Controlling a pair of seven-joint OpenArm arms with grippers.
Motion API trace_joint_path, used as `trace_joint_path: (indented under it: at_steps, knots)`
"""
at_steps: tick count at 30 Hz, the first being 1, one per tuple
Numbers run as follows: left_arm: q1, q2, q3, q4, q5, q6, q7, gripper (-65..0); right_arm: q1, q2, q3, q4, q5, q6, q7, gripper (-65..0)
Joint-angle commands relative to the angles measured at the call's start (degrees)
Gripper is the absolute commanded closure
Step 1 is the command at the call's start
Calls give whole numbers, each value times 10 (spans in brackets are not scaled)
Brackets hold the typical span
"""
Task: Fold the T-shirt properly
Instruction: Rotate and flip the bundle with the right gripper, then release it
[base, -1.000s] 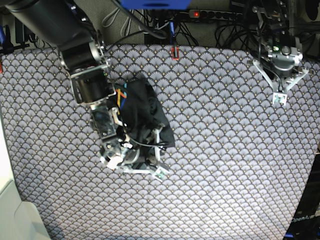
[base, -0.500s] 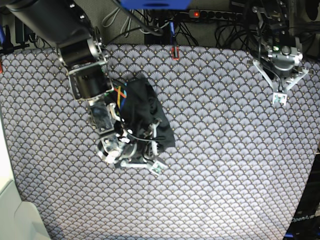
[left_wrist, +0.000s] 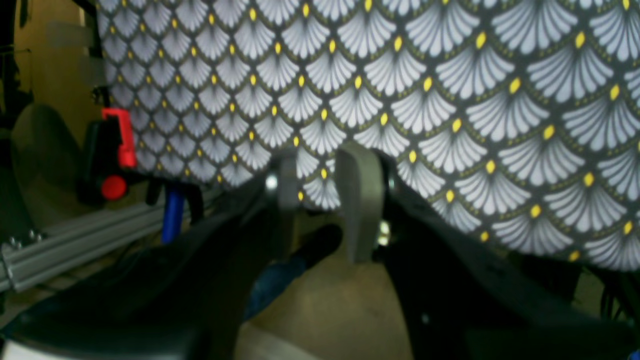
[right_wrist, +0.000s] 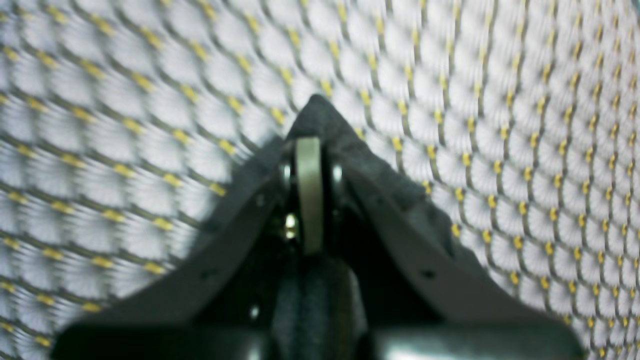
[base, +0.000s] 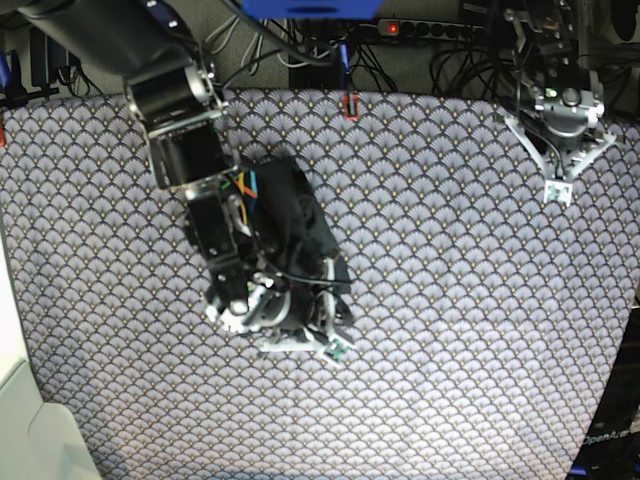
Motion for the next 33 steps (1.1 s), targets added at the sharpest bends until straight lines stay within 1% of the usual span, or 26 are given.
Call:
trace_joint_path:
  at_steps: [1, 4, 9, 13, 17, 18, 23, 33]
  knots:
    - [-2, -5, -2, 12, 4, 2, -6, -173, 12, -6, 1, 15, 5, -1, 10, 0]
    - [-2, -5, -2, 12, 4, 2, -6, -173, 2, -14, 0, 15, 5, -1, 10, 0]
    - [-2, -5, -2, 12, 4, 2, -6, -173, -9, -15, -1, 14, 5, -1, 10, 0]
    - [-2, -5, -2, 12, 4, 2, -6, -173, -13, -17, -25, 14, 5, -1, 11, 0]
    - [-2, -5, -2, 12, 4, 2, -6, -173, -12, -24, -27, 3, 5, -1, 13, 0]
    - [-2, -5, -2, 12, 4, 2, -6, -173, -9, -28, -25, -7, 5, -1, 13, 0]
    - [-1, -7, -2, 12, 4, 2, -6, -173, 15, -30, -25, -55, 4, -1, 14, 0]
    - [11, -9, -2, 12, 3, 2, -7, -173, 47, -31, -23, -58, 4, -1, 13, 0]
